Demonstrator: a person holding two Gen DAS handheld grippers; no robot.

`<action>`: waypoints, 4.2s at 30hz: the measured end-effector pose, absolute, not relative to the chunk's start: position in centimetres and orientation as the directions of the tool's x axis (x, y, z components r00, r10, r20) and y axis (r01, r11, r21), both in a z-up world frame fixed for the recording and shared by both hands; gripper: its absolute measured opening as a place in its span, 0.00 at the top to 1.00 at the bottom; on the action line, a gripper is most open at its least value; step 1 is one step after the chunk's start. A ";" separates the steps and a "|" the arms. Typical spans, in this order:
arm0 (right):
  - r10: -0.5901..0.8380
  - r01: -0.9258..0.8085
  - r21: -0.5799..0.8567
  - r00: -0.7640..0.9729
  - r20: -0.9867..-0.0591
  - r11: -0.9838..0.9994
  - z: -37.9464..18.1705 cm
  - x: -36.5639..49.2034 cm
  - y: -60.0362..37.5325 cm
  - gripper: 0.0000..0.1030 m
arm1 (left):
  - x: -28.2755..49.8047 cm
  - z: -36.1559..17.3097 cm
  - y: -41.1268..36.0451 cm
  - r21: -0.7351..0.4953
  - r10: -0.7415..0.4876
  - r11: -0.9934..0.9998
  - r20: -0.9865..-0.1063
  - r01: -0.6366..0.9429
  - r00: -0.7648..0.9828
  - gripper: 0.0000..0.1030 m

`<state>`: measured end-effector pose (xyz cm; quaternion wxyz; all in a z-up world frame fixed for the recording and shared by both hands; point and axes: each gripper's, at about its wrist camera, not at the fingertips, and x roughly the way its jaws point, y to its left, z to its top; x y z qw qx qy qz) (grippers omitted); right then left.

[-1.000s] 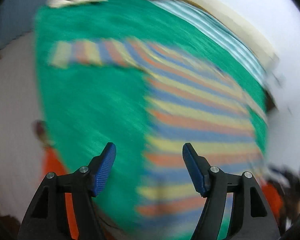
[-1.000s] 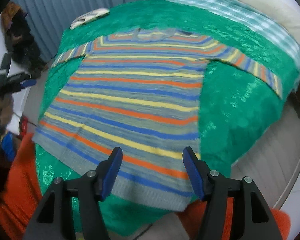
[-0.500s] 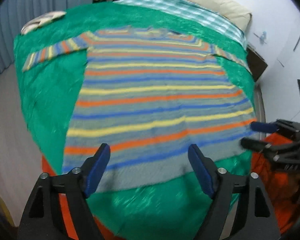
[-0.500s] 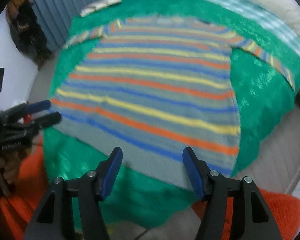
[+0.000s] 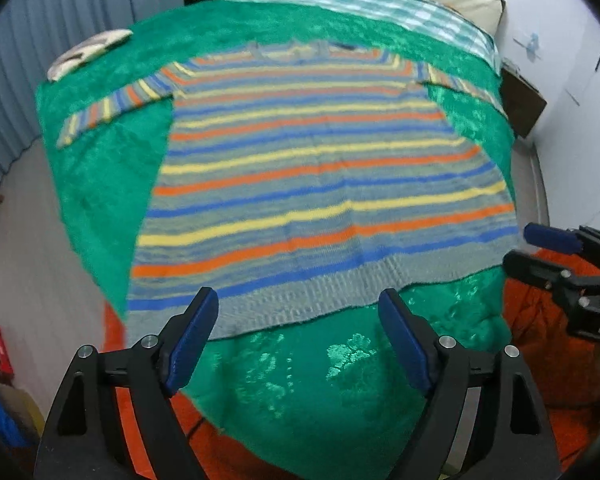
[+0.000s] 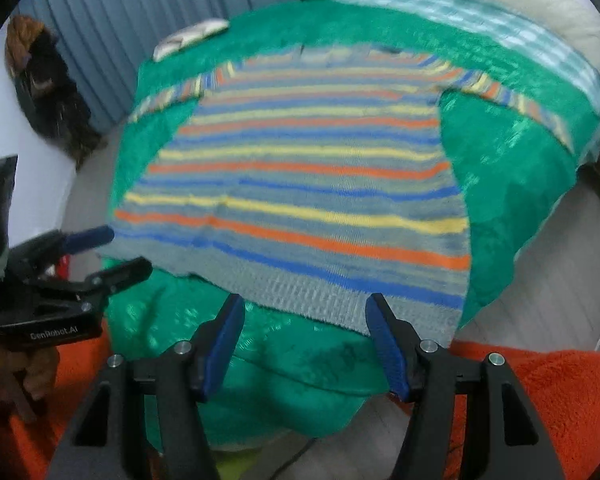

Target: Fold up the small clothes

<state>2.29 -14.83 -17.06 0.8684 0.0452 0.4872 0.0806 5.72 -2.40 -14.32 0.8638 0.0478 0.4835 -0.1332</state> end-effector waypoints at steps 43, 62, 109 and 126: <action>0.219 0.071 0.380 0.714 -0.665 0.922 -8.8 7.9 -27.4 0.32 | 12.6 -10.2 -0.2 0.027 -0.085 0.986 -0.775 0.167 0.626 0.07; 0.188 0.484 0.582 0.640 -0.745 0.654 -20.5 25.7 -57.7 0.34 | 16.5 -16.2 2.1 -0.049 -0.046 0.999 -0.797 0.013 0.603 0.07; 0.144 -0.120 0.106 0.369 -0.918 0.987 -17.7 39.7 -26.0 0.54 | 16.8 -18.0 4.8 -0.145 -0.111 0.989 -0.817 -0.015 0.566 0.07; 0.040 -0.393 -0.106 0.347 -0.937 0.914 -19.1 42.7 -18.2 0.58 | 17.5 -18.6 4.1 -0.124 -0.103 0.992 -0.831 -0.001 0.546 0.07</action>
